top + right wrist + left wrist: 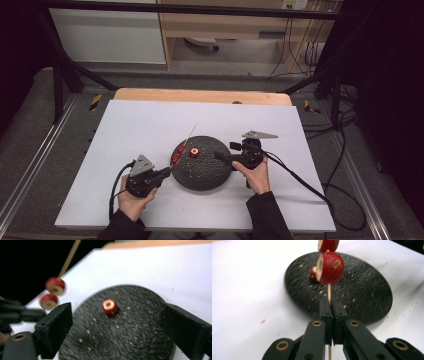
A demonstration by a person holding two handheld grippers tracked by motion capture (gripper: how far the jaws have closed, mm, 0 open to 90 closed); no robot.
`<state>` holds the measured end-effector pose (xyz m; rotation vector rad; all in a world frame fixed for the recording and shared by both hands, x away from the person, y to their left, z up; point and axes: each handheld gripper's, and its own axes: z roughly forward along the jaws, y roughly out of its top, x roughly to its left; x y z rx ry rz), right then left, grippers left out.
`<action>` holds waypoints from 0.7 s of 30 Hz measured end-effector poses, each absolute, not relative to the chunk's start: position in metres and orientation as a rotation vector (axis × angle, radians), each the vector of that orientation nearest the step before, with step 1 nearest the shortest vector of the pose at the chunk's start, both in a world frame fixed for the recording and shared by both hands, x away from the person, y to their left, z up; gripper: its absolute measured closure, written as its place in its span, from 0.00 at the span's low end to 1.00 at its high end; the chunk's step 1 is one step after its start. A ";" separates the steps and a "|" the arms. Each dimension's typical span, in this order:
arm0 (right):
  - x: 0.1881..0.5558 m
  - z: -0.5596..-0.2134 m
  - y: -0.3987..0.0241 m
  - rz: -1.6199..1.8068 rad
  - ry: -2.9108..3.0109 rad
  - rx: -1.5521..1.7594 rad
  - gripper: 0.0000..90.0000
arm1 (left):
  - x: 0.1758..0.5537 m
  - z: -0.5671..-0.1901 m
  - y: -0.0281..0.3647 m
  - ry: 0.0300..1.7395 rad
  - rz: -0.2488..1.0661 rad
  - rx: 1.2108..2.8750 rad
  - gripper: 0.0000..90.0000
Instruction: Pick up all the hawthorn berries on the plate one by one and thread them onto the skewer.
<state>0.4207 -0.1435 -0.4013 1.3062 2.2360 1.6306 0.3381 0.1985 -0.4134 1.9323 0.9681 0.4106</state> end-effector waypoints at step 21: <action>0.477 -0.392 -0.060 0.988 2.695 1.017 0.23 | 0.334 -0.421 0.247 0.996 0.390 1.979 0.98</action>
